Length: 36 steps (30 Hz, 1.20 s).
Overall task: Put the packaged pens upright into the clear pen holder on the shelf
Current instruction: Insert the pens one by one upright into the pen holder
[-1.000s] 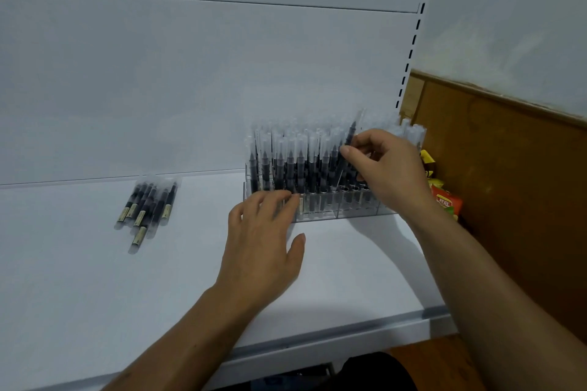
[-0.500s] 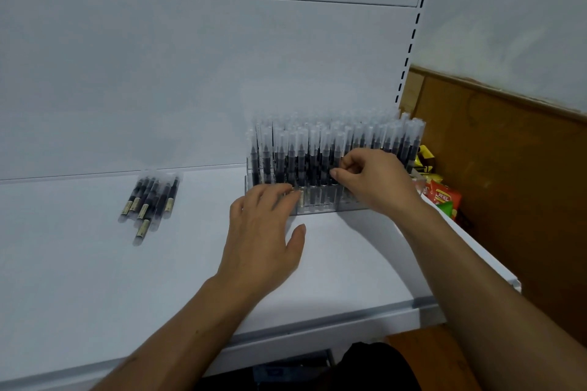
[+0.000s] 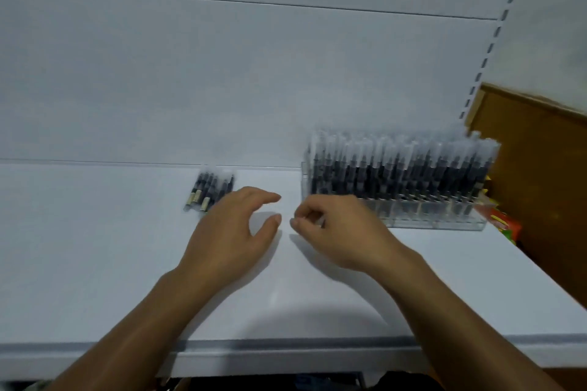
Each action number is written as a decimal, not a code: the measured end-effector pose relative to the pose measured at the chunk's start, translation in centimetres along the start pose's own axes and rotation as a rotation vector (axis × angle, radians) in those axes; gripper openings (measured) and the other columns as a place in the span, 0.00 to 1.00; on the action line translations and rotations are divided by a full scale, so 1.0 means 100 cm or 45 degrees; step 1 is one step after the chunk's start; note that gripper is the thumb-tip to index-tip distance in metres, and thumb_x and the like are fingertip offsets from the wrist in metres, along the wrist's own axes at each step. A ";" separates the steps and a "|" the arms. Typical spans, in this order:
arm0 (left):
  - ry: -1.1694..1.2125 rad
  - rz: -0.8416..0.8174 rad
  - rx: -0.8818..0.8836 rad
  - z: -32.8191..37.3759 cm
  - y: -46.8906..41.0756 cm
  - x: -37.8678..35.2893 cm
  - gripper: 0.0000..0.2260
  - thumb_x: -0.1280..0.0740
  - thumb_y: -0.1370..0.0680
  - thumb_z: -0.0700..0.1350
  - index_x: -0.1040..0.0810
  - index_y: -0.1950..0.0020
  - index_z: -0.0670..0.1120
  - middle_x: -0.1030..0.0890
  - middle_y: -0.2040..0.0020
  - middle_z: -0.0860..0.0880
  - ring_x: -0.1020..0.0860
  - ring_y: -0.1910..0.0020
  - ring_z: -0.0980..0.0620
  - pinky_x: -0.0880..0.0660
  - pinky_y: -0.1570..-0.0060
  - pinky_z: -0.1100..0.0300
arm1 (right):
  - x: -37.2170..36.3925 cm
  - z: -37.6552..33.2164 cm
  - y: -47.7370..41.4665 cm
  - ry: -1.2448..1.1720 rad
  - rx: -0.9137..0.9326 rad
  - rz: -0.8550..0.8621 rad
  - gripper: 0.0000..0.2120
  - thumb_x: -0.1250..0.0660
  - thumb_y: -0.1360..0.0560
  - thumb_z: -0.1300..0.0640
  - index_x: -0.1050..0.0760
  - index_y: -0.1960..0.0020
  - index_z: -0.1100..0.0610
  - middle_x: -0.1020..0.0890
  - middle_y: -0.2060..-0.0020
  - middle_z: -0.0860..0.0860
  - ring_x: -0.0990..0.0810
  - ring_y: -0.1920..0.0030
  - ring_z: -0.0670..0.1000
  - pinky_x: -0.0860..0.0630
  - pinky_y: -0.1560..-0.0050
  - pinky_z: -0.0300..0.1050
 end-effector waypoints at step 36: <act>-0.032 -0.698 0.997 -0.176 -0.090 0.018 0.06 0.30 0.25 0.42 0.20 0.59 0.40 0.17 0.71 0.46 0.20 0.71 0.52 0.20 0.60 0.61 | -0.101 -0.026 -0.136 -0.245 -0.206 -0.062 0.16 0.36 0.25 0.52 0.21 0.66 0.60 0.16 0.68 0.52 0.17 0.60 0.54 0.23 0.58 0.44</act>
Point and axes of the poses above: each hand's wrist, its own y-axis away from the middle knuckle, its own x-axis out of the back of the hand, z = x × y, the point moved 9 cm from there along -y, towards the middle knuckle
